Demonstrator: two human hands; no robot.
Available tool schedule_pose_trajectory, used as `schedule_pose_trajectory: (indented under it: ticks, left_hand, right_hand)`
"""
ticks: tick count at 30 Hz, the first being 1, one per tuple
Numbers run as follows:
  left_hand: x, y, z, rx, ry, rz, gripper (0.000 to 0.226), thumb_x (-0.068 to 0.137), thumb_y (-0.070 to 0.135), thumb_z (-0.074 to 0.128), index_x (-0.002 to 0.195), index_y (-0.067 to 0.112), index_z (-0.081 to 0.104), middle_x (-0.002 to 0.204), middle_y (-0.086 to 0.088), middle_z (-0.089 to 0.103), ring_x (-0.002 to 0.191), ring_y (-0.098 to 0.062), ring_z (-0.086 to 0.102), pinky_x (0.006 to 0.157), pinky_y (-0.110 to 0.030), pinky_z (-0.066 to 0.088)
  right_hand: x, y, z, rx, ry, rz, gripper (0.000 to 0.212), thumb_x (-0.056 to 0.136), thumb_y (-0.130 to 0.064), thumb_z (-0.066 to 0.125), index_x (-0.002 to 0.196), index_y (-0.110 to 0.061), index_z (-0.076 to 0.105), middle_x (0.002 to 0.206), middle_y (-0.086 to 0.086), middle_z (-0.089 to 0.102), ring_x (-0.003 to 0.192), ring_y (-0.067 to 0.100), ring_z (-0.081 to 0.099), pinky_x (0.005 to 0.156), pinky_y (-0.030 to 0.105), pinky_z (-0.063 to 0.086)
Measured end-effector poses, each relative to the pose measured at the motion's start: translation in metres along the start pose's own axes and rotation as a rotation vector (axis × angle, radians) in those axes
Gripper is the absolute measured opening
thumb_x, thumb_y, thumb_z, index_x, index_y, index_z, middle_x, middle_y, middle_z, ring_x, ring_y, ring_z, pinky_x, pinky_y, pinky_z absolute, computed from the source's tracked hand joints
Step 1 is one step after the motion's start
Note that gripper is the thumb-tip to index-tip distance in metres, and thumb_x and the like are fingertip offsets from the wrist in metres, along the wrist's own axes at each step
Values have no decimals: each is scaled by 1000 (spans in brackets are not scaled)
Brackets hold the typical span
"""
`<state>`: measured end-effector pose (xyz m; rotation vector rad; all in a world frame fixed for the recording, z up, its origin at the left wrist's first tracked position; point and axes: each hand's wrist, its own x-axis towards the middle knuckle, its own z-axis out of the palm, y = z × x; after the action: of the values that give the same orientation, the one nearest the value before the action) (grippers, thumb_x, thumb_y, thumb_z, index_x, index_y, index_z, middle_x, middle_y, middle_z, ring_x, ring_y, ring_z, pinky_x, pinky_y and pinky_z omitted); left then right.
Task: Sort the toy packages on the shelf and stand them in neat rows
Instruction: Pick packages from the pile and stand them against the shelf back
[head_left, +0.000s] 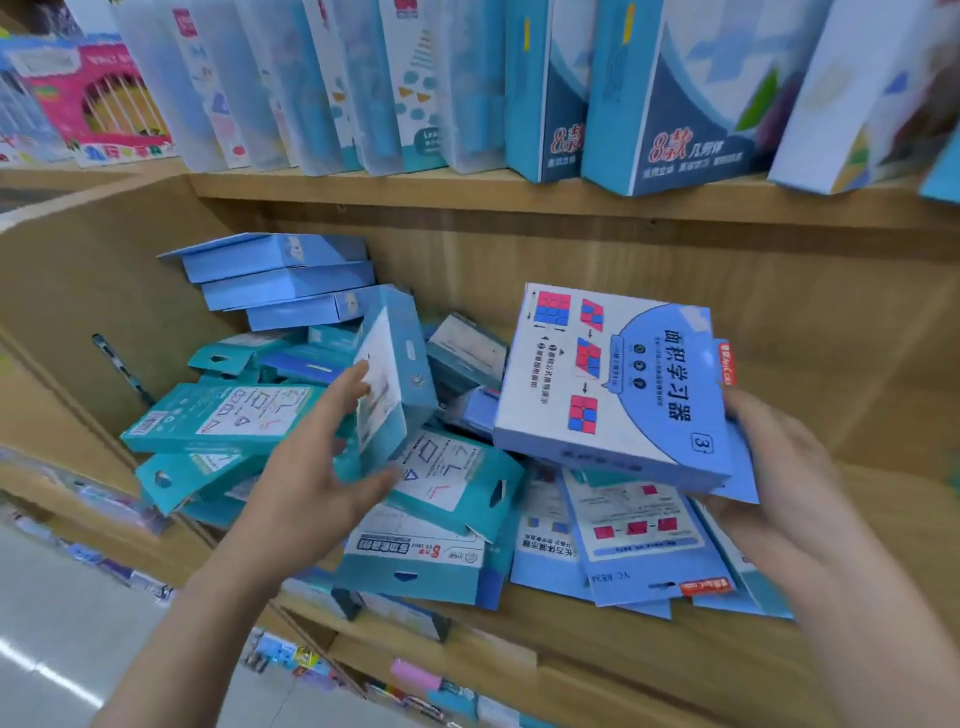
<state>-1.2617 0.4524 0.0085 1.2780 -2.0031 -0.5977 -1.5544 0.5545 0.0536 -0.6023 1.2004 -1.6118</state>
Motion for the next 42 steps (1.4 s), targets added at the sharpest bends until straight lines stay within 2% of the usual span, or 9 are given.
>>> schedule_pose_trajectory:
  ticks: [6, 12, 15, 18, 25, 29, 35, 39, 42]
  left_hand:
    - [-13, 12, 11, -146, 39, -174, 82, 77, 37, 72, 144, 38, 24, 126, 15, 50, 106, -5, 58, 92, -23, 48]
    - [-37, 18, 27, 47, 336, -96, 9, 89, 16, 56, 97, 22, 56, 60, 7, 60, 55, -4, 53, 53, -20, 40]
    - [-38, 18, 17, -376, 532, -217, 18, 95, 10, 47, 87, 23, 57, 80, -5, 65, 70, -11, 64, 55, -28, 52]
    - [-37, 17, 2, -727, 589, -333, 25, 100, 8, 38, 112, 11, 59, 103, -4, 69, 90, -18, 70, 59, -26, 58]
    - [-60, 14, -9, -772, 738, -309, 21, 98, 15, 49, 109, 25, 64, 86, -4, 73, 76, -20, 69, 52, -27, 55]
    - [-62, 43, -17, -701, 725, -130, 19, 92, 11, 55, 104, 23, 65, 68, 7, 72, 58, -5, 64, 53, -18, 51]
    - [-58, 95, -8, -475, 471, 99, 16, 78, 42, 71, 90, 31, 72, 83, 4, 73, 71, -13, 67, 61, -22, 55]
    - [-54, 140, 41, -350, 153, 310, 29, 75, 30, 73, 80, 58, 66, 74, 31, 66, 61, 7, 60, 56, -11, 50]
    - [-55, 163, 89, -245, -10, 404, 20, 77, 32, 67, 91, 47, 65, 81, 41, 61, 71, 15, 59, 62, -5, 44]
  right_hand:
    - [-6, 13, -12, -71, -19, 9, 19, 90, -27, 54, 94, -16, 69, 86, 4, 75, 63, 14, 70, 48, 27, 54]
    - [-9, 27, -10, -73, -48, -6, 26, 90, -23, 53, 76, -21, 75, 87, 3, 75, 70, 16, 72, 53, 28, 58]
    - [-6, 33, -12, -97, -50, -26, 23, 92, -23, 52, 84, -23, 73, 93, 3, 75, 78, 19, 72, 66, 36, 57]
    - [-5, 35, -17, -119, -55, -73, 18, 89, -31, 56, 86, -25, 73, 94, 1, 75, 81, 20, 72, 69, 37, 57]
    - [-21, 33, -24, -321, -110, -145, 69, 49, -69, 73, 100, -24, 68, 87, 5, 75, 63, 25, 71, 45, 41, 56]
    - [-20, 27, -41, -314, -60, -105, 15, 87, -24, 57, 93, -15, 68, 91, 14, 72, 63, 24, 70, 57, 46, 56]
    - [-40, -14, -90, -451, 23, -228, 61, 32, -64, 81, 80, -26, 75, 78, -2, 75, 64, 14, 71, 53, 25, 56]
    - [-53, -42, -142, -535, 81, -303, 68, 33, -69, 80, 87, -28, 75, 84, -3, 75, 71, 16, 72, 61, 28, 58]
    - [-59, -55, -174, -593, 134, -327, 47, 54, -52, 79, 92, -25, 73, 89, -3, 75, 81, 21, 72, 73, 39, 58]
